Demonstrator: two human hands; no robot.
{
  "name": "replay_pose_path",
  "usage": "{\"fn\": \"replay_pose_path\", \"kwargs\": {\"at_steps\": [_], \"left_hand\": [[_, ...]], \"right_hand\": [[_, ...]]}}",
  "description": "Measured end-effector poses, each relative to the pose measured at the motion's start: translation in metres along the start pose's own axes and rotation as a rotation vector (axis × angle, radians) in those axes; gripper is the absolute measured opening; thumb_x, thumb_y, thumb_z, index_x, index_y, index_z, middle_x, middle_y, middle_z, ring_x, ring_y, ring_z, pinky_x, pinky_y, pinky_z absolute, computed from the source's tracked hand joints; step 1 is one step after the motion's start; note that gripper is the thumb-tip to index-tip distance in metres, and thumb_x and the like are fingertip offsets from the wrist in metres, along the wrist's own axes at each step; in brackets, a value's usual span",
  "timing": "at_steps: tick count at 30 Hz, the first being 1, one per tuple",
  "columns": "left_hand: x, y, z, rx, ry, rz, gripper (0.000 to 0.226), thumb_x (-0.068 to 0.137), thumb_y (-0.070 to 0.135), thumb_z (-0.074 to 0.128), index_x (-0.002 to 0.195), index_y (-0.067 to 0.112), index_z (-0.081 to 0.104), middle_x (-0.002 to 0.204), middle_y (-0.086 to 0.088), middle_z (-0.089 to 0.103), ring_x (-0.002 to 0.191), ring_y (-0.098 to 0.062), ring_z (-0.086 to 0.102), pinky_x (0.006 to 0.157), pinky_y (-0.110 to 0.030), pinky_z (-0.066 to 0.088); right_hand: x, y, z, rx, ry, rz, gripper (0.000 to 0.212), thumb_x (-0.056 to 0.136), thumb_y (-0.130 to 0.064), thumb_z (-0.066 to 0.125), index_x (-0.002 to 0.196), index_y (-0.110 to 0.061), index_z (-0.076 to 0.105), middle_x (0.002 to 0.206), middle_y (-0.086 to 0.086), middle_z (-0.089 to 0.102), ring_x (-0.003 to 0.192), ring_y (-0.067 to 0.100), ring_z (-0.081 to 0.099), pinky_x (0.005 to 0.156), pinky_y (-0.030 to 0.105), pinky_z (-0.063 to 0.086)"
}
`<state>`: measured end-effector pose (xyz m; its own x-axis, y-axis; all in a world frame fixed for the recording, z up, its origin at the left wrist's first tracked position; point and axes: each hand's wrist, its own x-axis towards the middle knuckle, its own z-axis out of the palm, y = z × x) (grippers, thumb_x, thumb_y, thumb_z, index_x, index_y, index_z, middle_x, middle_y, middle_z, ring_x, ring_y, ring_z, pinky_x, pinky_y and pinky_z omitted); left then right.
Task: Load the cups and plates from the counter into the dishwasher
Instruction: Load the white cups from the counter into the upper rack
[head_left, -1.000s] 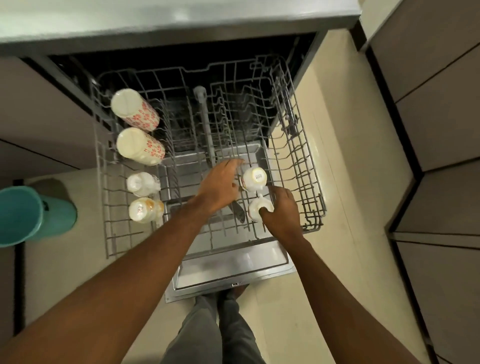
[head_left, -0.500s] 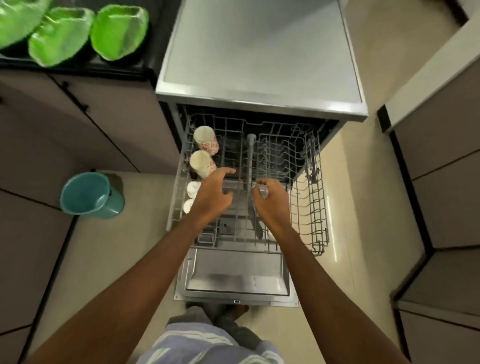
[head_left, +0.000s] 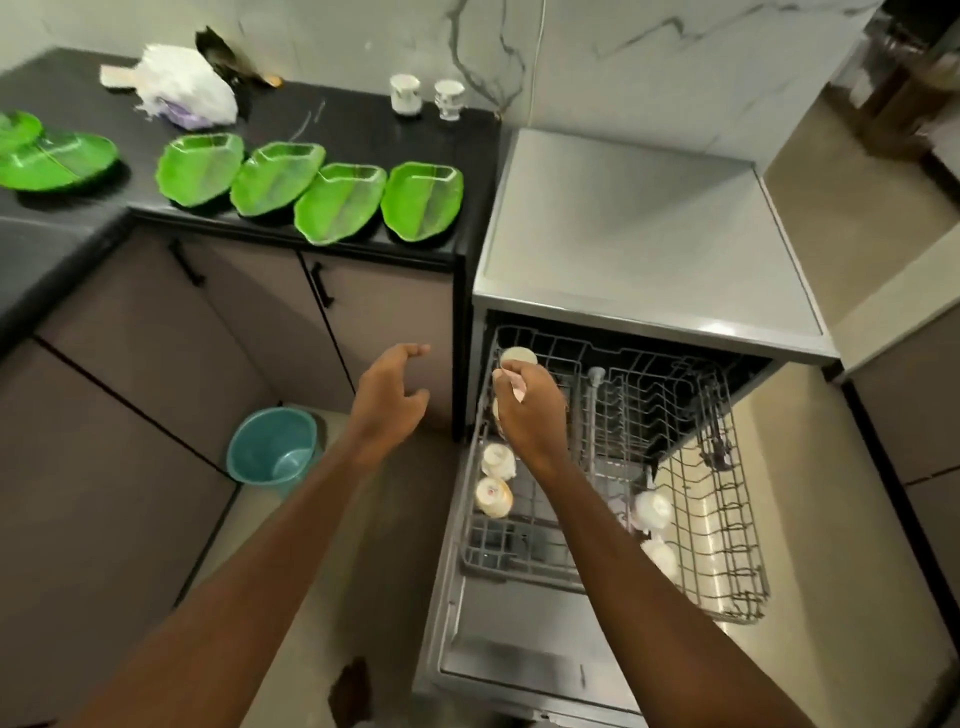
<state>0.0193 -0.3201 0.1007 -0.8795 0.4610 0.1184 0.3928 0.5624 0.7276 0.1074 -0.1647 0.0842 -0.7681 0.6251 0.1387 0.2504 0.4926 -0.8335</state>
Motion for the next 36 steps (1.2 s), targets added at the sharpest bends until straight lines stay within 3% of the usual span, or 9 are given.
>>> {"fn": "replay_pose_path", "kwargs": {"at_steps": [3,6,10,14,18,23,30,34,36], "left_hand": [[0.017,-0.024,-0.035,0.001,0.008,0.025,0.053,0.078,-0.004,0.063,0.129,0.009,0.055,0.130,-0.004,0.059,0.107,-0.033,0.058,0.097,-0.028,0.041],[0.036,-0.056,-0.079,-0.012,-0.008,0.054,0.054,0.077,-0.006,0.061,0.129,0.007,0.055,0.132,-0.006,0.057,0.123,-0.022,0.053,0.103,-0.022,0.036],[0.064,-0.089,-0.127,-0.015,0.027,0.089,0.052,0.077,-0.005,0.062,0.128,0.006,0.056,0.129,-0.009,0.059,0.120,-0.024,0.054,0.102,-0.028,0.038],[0.085,-0.110,-0.154,-0.032,0.072,0.114,0.051,0.078,-0.003,0.064,0.127,0.005,0.056,0.129,-0.008,0.059,0.121,-0.020,0.053,0.097,-0.016,0.035],[0.106,-0.120,-0.166,-0.059,0.123,0.113,0.050,0.077,-0.004,0.063,0.126,0.004,0.057,0.126,-0.009,0.061,0.121,-0.020,0.054,0.097,-0.012,0.032],[0.142,-0.124,-0.177,-0.070,0.125,0.135,0.050,0.080,0.002,0.066,0.129,0.006,0.054,0.128,-0.007,0.059,0.117,-0.021,0.056,0.101,-0.023,0.038],[0.210,-0.133,-0.176,-0.083,0.138,0.115,0.052,0.082,0.007,0.066,0.132,0.009,0.052,0.129,-0.005,0.057,0.117,-0.016,0.055,0.097,-0.016,0.037],[0.267,-0.134,-0.171,-0.081,0.133,0.130,0.053,0.080,0.005,0.066,0.131,0.008,0.051,0.129,-0.006,0.057,0.120,-0.020,0.053,0.102,-0.024,0.040],[0.291,-0.135,-0.170,-0.044,0.130,0.139,0.051,0.081,0.004,0.067,0.130,0.006,0.052,0.129,-0.008,0.057,0.124,-0.020,0.050,0.102,-0.019,0.034]], "right_hand": [[0.010,-0.030,0.032,-0.012,0.023,-0.024,0.029,0.095,-0.023,0.057,0.116,-0.006,0.065,0.114,0.008,0.066,0.110,0.020,0.058,0.093,0.024,0.039],[0.018,-0.064,0.071,-0.009,0.060,-0.033,0.029,0.094,-0.025,0.058,0.117,-0.008,0.065,0.116,0.006,0.065,0.111,0.019,0.058,0.094,0.023,0.038],[0.032,-0.106,0.113,0.002,0.074,-0.029,0.031,0.095,-0.025,0.057,0.119,-0.007,0.063,0.120,0.007,0.063,0.114,0.018,0.056,0.094,0.019,0.035],[0.050,-0.134,0.140,-0.023,0.071,-0.079,0.034,0.095,-0.026,0.056,0.122,-0.005,0.062,0.121,0.007,0.063,0.115,0.019,0.056,0.095,0.020,0.035],[0.067,-0.149,0.158,-0.020,0.071,-0.103,0.035,0.096,-0.027,0.056,0.124,-0.007,0.061,0.125,0.006,0.061,0.119,0.016,0.053,0.096,0.015,0.032],[0.098,-0.162,0.178,-0.040,0.082,-0.134,0.035,0.096,-0.027,0.055,0.125,-0.008,0.060,0.125,0.005,0.061,0.119,0.015,0.053,0.095,0.012,0.029],[0.166,-0.163,0.206,-0.010,0.080,-0.142,0.035,0.096,-0.029,0.055,0.125,-0.010,0.059,0.123,0.003,0.059,0.115,0.013,0.053,0.093,0.020,0.039],[0.227,-0.162,0.217,-0.041,0.121,-0.161,0.035,0.094,-0.022,0.057,0.124,-0.004,0.059,0.122,0.011,0.061,0.116,0.021,0.054,0.092,0.013,0.029],[0.249,-0.163,0.219,-0.043,0.128,-0.147,0.035,0.094,-0.022,0.058,0.124,-0.003,0.059,0.122,0.012,0.061,0.116,0.022,0.054,0.089,0.010,0.027]]}}
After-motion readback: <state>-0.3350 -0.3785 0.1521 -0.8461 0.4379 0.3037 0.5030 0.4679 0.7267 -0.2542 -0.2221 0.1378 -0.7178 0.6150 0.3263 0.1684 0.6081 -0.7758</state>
